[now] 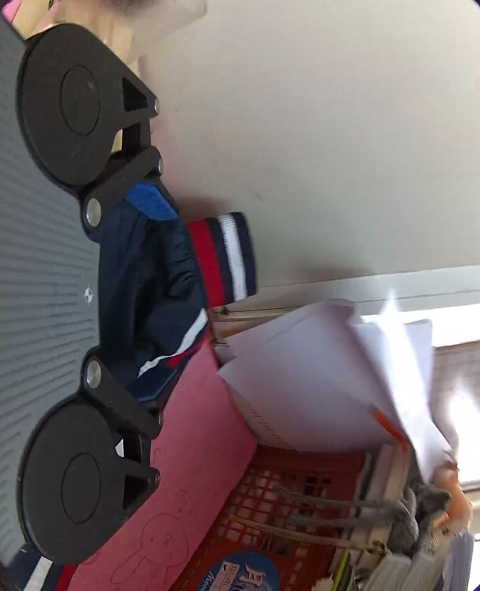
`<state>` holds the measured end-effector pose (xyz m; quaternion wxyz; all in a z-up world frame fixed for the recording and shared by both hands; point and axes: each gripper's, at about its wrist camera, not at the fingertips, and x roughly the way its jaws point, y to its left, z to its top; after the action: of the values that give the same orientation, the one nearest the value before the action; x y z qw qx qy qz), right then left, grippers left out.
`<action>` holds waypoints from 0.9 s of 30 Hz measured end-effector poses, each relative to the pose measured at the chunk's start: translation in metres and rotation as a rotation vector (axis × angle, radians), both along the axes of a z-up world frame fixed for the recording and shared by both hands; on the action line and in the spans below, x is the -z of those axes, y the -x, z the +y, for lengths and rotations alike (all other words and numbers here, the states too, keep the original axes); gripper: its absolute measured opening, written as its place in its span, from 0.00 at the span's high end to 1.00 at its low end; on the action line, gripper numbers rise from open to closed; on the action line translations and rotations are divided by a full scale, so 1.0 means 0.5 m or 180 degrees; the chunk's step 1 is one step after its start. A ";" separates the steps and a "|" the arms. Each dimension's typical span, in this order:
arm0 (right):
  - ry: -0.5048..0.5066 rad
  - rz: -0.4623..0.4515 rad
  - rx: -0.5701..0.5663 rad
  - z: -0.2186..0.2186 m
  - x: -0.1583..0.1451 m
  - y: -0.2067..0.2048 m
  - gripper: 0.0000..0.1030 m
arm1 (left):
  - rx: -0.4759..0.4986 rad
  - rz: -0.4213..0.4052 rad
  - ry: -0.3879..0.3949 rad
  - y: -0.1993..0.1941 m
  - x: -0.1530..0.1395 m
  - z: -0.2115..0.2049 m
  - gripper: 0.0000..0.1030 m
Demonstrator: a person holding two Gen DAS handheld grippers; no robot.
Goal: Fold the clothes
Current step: 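Grasp the other striped cuff with the left gripper and lift it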
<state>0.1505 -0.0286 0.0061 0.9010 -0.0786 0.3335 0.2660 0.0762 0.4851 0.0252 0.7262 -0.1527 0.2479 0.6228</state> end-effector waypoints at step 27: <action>-0.0688 0.0272 0.0376 -0.103 -0.015 -0.018 0.00 | 0.3430 -0.1237 -0.1003 0.030 -0.184 -0.700 0.88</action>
<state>0.1595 -0.0800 0.0135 0.9033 0.0501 0.3450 0.2500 0.0610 0.1351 0.1170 0.9860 -0.0070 0.0576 0.1564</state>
